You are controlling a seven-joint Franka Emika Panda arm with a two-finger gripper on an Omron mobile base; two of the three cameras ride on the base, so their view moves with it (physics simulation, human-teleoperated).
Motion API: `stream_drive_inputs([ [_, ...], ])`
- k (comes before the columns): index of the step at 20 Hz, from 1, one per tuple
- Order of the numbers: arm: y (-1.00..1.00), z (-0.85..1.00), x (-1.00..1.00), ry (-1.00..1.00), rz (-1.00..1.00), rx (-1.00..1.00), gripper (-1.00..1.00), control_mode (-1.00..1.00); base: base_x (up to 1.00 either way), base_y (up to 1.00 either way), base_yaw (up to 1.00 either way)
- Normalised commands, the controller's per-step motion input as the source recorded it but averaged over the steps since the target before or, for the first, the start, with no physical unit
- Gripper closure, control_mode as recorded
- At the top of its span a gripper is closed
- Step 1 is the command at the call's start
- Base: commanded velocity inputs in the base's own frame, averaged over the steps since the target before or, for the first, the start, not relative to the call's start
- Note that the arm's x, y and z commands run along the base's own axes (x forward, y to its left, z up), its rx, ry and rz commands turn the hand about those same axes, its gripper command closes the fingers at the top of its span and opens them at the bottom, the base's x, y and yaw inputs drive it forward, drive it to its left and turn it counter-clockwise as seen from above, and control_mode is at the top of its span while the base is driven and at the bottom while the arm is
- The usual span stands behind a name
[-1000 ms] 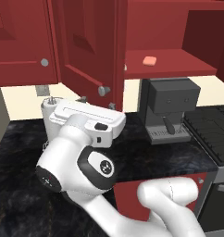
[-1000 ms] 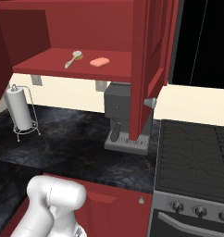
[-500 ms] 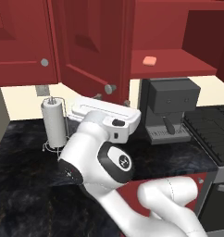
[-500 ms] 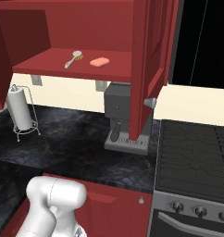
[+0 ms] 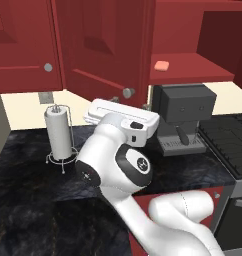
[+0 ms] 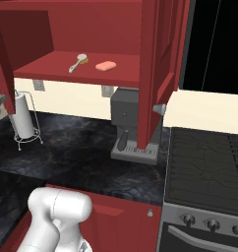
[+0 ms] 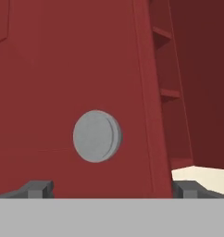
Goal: Pick up the dish brush and bar soap from the sink, and place them back in the cabinet, and close the cabinet doors.
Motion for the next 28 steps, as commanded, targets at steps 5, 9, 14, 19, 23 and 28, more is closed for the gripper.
stream_drive_inputs([
  [5, 0.0, -0.04, 0.52, -0.01, -0.05, 0.0, -1.0, -1.0, 0.0, 0.0, 0.0],
  [9, 0.0, -0.07, 0.47, -0.01, -0.07, 0.0, -1.0, -1.0, 0.0, 0.0, 0.0],
  [14, 0.0, -0.12, 0.41, -0.02, -0.08, 0.0, -1.0, -1.0, 0.0, 0.0, 0.0],
  [19, 0.0, -0.11, 0.4, -0.02, -0.07, -0.01, -1.0, -1.0, 0.0, 0.0, 0.0],
  [23, 0.0, -0.11, 0.5, -0.01, -0.03, -0.01, -1.0, -1.0, 0.0, 0.0, 0.0],
  [28, 0.0, -0.03, 0.57, 0.0, 0.01, 0.0, -1.0, -1.0, 0.0, 0.0, 0.0],
])
